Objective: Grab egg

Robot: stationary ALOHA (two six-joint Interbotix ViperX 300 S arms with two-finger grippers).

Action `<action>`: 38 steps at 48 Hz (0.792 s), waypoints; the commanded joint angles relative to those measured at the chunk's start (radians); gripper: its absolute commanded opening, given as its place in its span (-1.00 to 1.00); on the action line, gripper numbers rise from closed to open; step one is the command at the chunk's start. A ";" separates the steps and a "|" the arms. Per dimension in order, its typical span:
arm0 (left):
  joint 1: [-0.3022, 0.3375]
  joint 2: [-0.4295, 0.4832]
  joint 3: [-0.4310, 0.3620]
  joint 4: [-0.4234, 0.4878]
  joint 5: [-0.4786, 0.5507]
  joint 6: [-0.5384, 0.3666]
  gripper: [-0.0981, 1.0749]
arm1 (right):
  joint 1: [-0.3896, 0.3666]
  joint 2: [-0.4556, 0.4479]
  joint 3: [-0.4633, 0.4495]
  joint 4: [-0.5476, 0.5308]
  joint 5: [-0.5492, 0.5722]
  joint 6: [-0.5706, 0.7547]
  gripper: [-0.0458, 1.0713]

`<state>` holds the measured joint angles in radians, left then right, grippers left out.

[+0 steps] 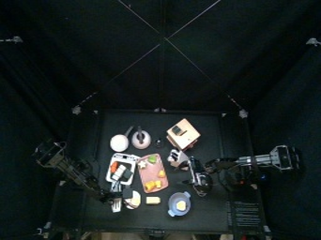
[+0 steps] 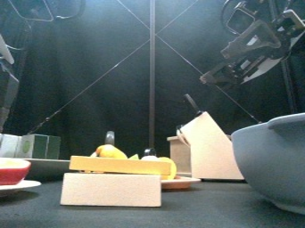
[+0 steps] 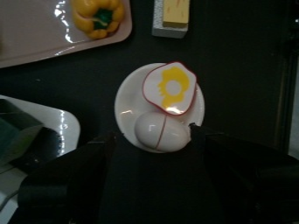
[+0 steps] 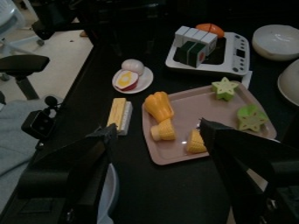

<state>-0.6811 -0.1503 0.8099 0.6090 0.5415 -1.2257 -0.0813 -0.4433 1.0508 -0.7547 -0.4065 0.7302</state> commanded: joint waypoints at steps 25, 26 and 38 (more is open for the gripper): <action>-0.003 0.067 -0.015 0.005 -0.018 0.037 0.87 | -0.017 -0.008 -0.029 -0.021 -0.005 0.000 0.94; -0.002 0.069 -0.015 0.005 -0.018 0.037 0.87 | -0.017 -0.008 -0.029 -0.021 -0.005 0.000 0.94; -0.003 0.103 -0.017 0.008 -0.028 0.038 0.87 | -0.017 -0.008 -0.029 -0.021 -0.005 0.000 0.94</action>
<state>-0.6826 -0.0460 0.8099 0.6136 0.5231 -1.1873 -0.0936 -0.4433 1.0477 -0.7793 -0.4065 0.7302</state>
